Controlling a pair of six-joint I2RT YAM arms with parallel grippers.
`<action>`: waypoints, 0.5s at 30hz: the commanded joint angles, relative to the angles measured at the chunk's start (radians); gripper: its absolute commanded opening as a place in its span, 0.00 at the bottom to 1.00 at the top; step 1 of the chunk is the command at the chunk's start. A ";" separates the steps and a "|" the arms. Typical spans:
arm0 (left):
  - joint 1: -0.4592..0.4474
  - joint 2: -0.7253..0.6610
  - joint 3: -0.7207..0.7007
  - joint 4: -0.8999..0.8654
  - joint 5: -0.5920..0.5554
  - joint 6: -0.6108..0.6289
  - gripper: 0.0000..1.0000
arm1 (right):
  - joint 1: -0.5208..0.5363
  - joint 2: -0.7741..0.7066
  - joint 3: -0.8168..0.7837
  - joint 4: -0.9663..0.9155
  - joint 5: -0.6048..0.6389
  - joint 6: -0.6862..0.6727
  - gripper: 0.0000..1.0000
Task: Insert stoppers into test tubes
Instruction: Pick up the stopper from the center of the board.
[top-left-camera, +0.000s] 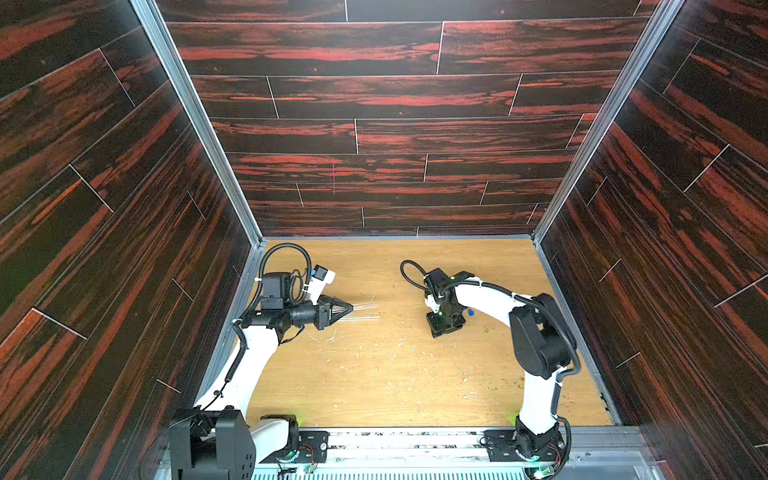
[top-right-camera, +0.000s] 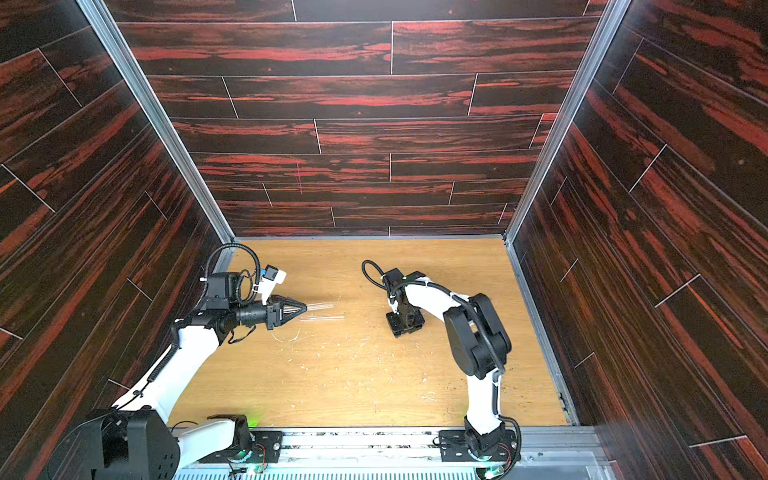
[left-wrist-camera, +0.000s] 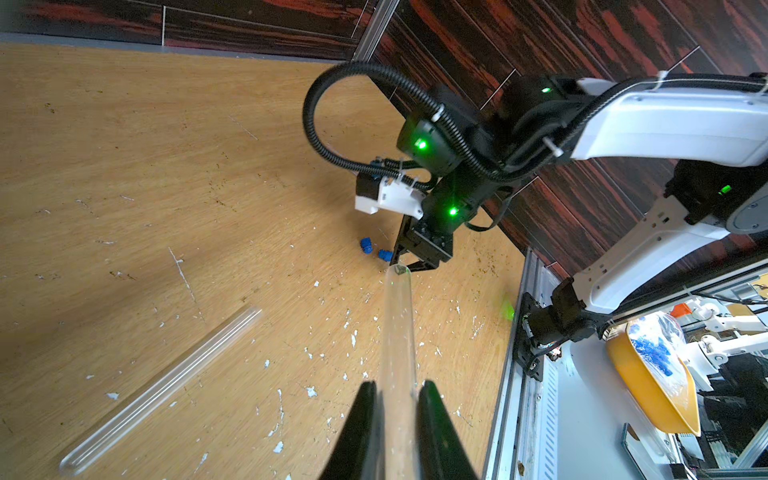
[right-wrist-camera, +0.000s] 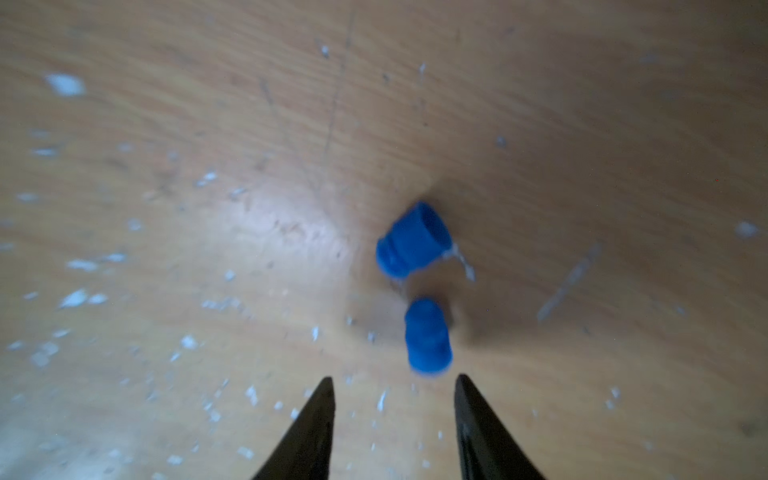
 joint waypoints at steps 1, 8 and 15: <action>0.001 -0.009 -0.004 -0.009 0.018 0.019 0.01 | -0.009 0.041 0.011 0.001 0.016 -0.001 0.47; 0.000 -0.006 -0.008 0.006 0.018 0.012 0.01 | -0.024 0.058 0.032 0.001 0.026 -0.002 0.44; 0.001 -0.003 -0.006 0.003 0.017 0.013 0.01 | -0.027 0.083 0.055 -0.005 0.028 -0.006 0.39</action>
